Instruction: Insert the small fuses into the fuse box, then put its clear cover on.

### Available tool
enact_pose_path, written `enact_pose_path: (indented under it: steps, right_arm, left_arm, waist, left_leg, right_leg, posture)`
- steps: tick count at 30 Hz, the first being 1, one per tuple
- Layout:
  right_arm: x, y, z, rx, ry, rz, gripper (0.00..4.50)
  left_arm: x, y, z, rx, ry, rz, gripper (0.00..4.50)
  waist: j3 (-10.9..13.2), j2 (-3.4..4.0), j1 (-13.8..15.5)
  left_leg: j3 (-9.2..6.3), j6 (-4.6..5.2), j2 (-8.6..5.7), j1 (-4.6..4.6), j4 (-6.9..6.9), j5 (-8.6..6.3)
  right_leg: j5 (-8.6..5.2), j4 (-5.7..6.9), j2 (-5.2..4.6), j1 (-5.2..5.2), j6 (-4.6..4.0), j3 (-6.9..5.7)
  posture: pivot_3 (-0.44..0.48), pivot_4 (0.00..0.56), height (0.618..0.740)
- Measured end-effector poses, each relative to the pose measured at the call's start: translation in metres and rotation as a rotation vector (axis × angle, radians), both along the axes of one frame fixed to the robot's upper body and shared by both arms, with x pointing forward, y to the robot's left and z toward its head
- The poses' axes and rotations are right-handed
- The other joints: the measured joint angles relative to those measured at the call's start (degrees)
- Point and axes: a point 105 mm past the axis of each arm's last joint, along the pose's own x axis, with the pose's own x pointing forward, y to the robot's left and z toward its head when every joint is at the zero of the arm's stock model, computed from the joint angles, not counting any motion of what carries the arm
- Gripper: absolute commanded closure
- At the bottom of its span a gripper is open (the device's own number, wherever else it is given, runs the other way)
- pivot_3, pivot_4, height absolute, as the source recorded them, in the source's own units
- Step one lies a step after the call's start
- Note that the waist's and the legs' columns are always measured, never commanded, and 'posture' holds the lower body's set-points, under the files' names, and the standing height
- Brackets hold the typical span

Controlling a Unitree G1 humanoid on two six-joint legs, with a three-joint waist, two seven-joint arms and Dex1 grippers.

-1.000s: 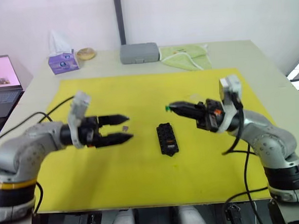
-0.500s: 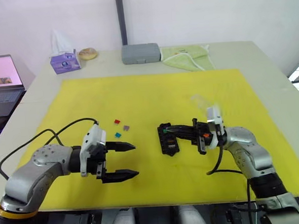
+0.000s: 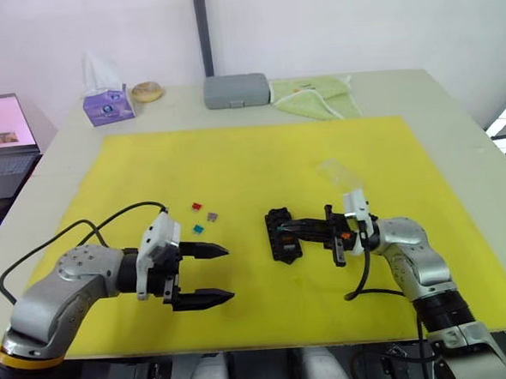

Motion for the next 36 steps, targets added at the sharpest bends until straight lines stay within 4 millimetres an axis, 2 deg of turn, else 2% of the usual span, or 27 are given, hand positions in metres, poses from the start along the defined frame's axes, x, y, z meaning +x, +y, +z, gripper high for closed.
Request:
enact_pose_path:
  steps: [18,36]
  right_arm:
    - [0.005,-0.004,-0.008,-0.050,-0.005,0.009,4.50]
    - [0.011,-0.004,-0.007,-0.111,-0.038,0.064,4.50]
  left_arm:
    - [0.001,0.000,-0.001,0.002,0.001,0.014,0.22]
    - [0.003,-0.003,-0.003,-0.012,0.003,0.032,0.22]
  waist:
    - [0.00,0.00,-0.08]
    - [-0.01,0.01,-0.08]
  left_leg:
    - [0.01,0.00,0.00,0.02,0.02,0.00]
    - [0.01,-0.01,0.00,0.05,0.04,0.01]
  right_leg:
    - [0.00,0.03,0.00,0.01,0.00,0.01]
    - [0.01,0.06,0.00,0.05,0.01,0.01]
  posture:
    - [0.000,0.150,0.740]
    - [0.000,0.150,0.740]
